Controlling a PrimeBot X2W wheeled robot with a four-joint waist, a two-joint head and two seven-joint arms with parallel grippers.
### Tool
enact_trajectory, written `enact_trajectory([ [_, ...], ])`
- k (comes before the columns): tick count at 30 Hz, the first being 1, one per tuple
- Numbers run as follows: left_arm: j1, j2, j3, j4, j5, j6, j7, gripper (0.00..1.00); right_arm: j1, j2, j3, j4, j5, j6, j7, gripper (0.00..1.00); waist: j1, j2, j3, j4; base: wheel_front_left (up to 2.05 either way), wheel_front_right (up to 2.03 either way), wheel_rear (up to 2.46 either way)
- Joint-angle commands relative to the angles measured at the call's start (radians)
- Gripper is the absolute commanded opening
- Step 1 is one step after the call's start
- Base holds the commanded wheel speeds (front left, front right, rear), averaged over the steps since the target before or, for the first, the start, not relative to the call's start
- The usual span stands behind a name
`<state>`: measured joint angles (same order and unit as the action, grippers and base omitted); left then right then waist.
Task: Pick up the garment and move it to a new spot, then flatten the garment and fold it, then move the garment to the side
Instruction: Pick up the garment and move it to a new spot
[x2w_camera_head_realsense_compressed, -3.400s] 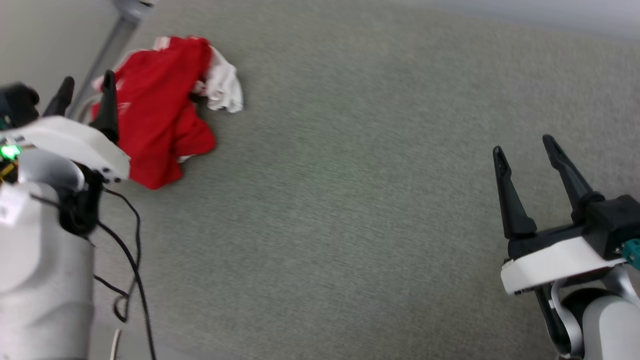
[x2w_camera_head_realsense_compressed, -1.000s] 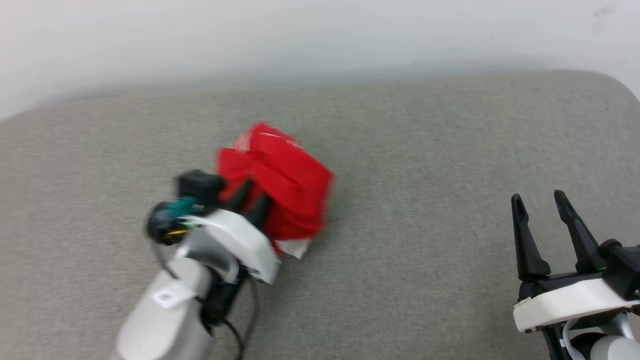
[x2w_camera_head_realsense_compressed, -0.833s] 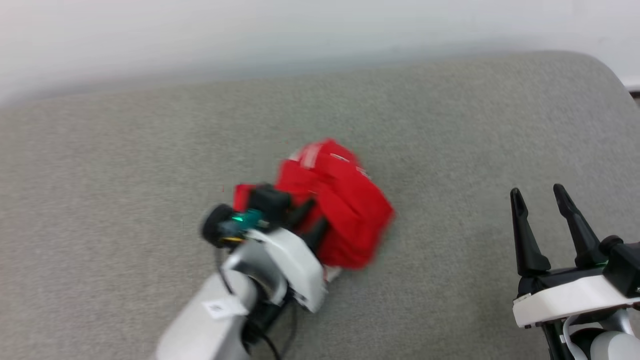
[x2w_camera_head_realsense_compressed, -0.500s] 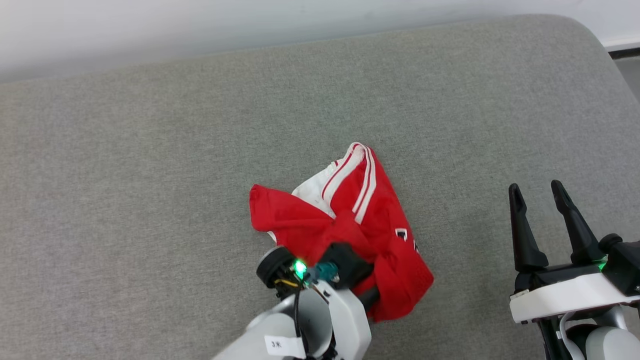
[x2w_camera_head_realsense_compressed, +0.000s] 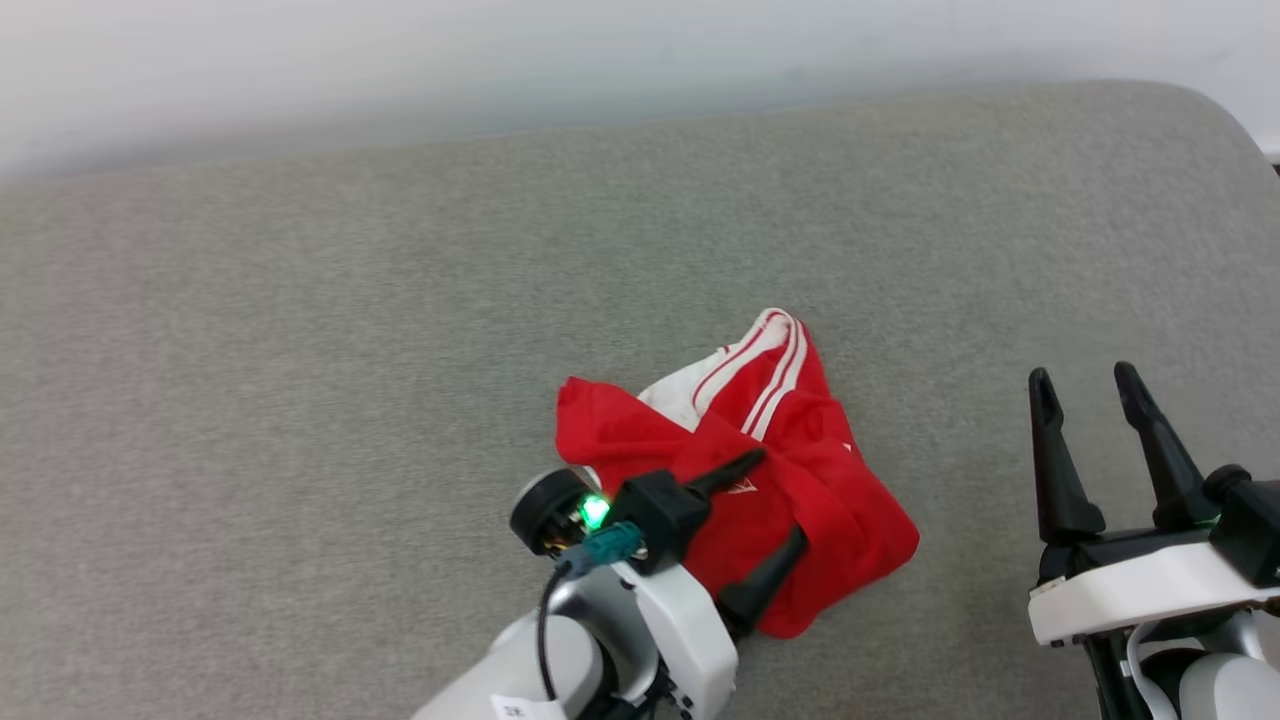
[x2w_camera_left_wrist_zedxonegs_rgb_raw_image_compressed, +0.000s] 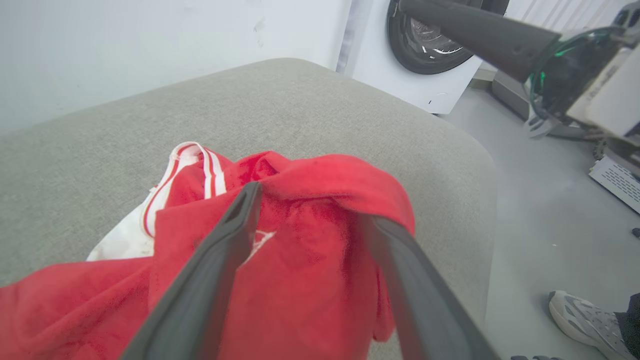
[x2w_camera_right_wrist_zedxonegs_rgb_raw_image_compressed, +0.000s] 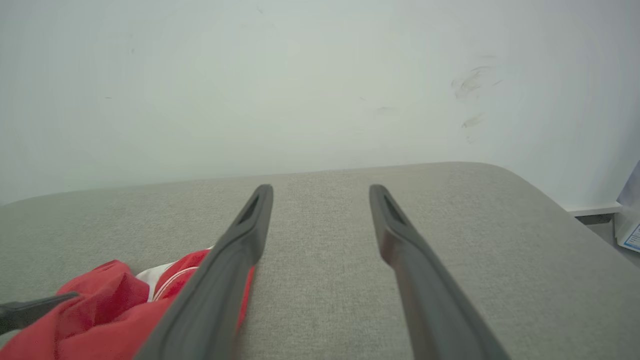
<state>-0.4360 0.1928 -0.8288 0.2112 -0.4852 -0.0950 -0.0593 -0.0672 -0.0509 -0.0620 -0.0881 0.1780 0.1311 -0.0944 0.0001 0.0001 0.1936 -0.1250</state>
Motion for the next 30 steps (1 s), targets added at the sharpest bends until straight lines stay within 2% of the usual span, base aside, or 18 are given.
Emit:
enact_trajectory([
  [1, -0.001, 0.013, 0.018, -0.018, 0.009, 0.018, -0.027, 1.0, 0.014, 0.001, -0.002, -0.005, -0.008, -0.001, 0.006, 1.0, -0.0001, -0.0001, -0.028, 0.034, 0.0, 0.0, 0.0],
  [7, 0.041, 0.048, 0.089, -0.058, 0.013, 0.109, -0.087, 1.0, 0.032, 0.001, -0.002, -0.022, -0.017, -0.001, 0.033, 1.0, -0.0001, -0.0001, -0.063, 0.084, 0.0, 0.0, 0.0],
  [8, 0.041, 0.048, 0.089, -0.058, 0.013, 0.109, -0.087, 1.0, 0.032, 0.001, -0.002, -0.022, -0.017, -0.001, 0.033, 1.0, -0.0001, -0.0001, -0.063, 0.084, 0.0, 0.0, 0.0],
  [13, 0.1, 0.078, 0.168, -0.061, -0.025, 0.185, -0.116, 1.0, 0.057, 0.001, -0.01, -0.028, -0.016, -0.001, 0.051, 1.0, -0.0001, -0.0001, -0.101, 0.118, 0.0, 0.0, 0.0],
  [17, 0.17, 0.124, 0.25, -0.06, -0.066, 0.248, -0.137, 1.0, 0.083, 0.001, -0.017, -0.033, -0.013, -0.001, 0.063, 1.0, -0.0001, -0.0001, -0.139, 0.144, 0.0, 0.0, 0.0],
  [23, 0.257, 0.182, 0.327, -0.077, -0.104, 0.297, -0.156, 1.0, 0.123, 0.001, -0.029, -0.044, -0.007, -0.001, 0.076, 1.0, -0.0001, -0.0001, -0.184, 0.167, 0.0, 0.0, 0.0],
  [30, 0.334, 0.233, 0.359, -0.107, -0.123, 0.318, -0.153, 1.0, 0.164, 0.001, -0.038, -0.059, -0.002, -0.001, 0.091, 1.0, -0.0001, -0.0001, -0.215, 0.171, 0.0, 0.0, 0.0],
])
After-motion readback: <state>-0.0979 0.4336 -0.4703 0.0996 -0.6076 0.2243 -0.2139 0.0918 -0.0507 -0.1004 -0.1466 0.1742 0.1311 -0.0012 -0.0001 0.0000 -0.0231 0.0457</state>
